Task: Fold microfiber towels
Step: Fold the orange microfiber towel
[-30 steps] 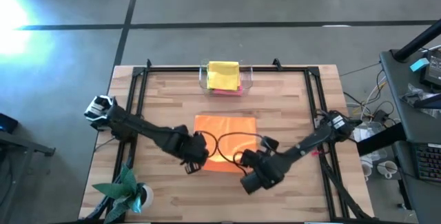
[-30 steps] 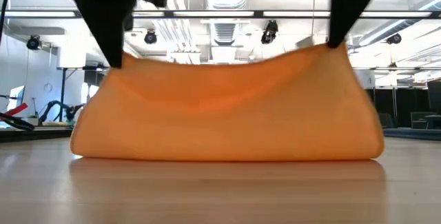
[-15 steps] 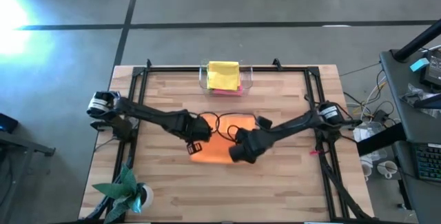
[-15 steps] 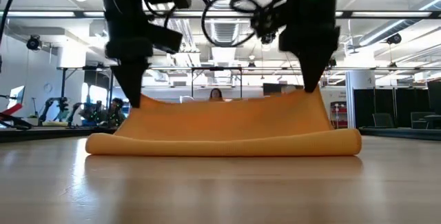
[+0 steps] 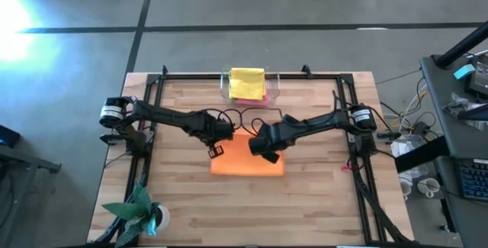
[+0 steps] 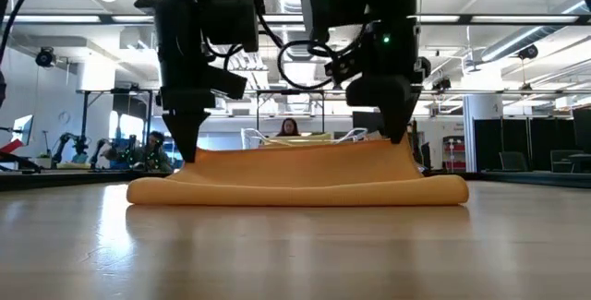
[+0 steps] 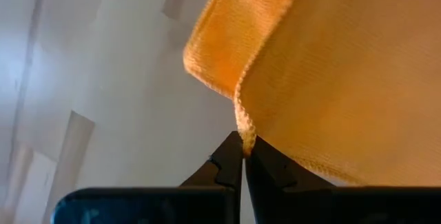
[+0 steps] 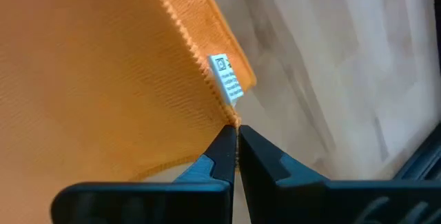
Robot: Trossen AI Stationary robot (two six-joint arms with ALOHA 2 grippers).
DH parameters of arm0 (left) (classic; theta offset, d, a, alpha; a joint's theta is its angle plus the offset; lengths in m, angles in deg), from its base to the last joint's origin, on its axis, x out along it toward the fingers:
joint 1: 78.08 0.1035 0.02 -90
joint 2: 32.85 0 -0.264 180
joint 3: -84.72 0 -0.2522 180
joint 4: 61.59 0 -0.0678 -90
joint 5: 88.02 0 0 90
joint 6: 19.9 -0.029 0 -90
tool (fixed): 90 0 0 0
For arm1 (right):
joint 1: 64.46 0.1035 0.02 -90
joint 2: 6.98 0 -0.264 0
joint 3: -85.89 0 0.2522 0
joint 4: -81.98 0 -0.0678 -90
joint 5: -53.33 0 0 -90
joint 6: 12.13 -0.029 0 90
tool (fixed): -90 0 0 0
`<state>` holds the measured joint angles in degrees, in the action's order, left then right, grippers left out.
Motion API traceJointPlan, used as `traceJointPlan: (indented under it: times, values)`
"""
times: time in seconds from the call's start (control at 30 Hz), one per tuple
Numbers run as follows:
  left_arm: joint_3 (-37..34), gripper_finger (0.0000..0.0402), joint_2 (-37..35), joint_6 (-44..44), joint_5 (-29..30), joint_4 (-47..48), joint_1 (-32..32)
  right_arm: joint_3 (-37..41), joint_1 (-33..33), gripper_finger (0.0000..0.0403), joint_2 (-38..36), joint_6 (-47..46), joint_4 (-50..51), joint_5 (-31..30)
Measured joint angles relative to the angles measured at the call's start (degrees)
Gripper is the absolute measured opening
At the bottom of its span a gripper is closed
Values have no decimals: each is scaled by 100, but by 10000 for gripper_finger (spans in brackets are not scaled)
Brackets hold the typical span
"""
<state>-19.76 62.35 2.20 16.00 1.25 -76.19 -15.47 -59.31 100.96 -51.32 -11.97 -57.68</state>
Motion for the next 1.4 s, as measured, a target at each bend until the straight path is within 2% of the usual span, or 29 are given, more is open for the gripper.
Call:
traceJointPlan:
  times: [0.33,0.5,0.6,0.73,0.9,1.03,1.13,1.23,1.4]
  values:
    - [-29,0,0,-491,31,-291,267,38,-367,8,0,82,-194,0]
    - [-23,0,0,-491,476,-385,294,38,-435,11,0,87,-276,-1]
    - [-21,4,0,-633,522,-405,312,38,-521,26,0,83,-280,-2]
    - [-19,30,1,-659,571,-409,346,38,-668,62,0,-46,-274,4]
    - [21,84,-61,-657,638,-223,455,-5,-785,105,-10,-66,-152,-2]
    - [319,120,-179,-627,644,619,508,-6,-809,110,-190,-66,174,-12]
    - [360,130,-389,-482,479,795,470,-2,-780,105,-450,-19,349,-216]
    - [216,132,-633,5,46,348,282,73,-693,98,-783,25,388,-324]
    - [-331,132,-811,601,-471,-1132,-259,648,-530,83,-1470,30,71,-272]
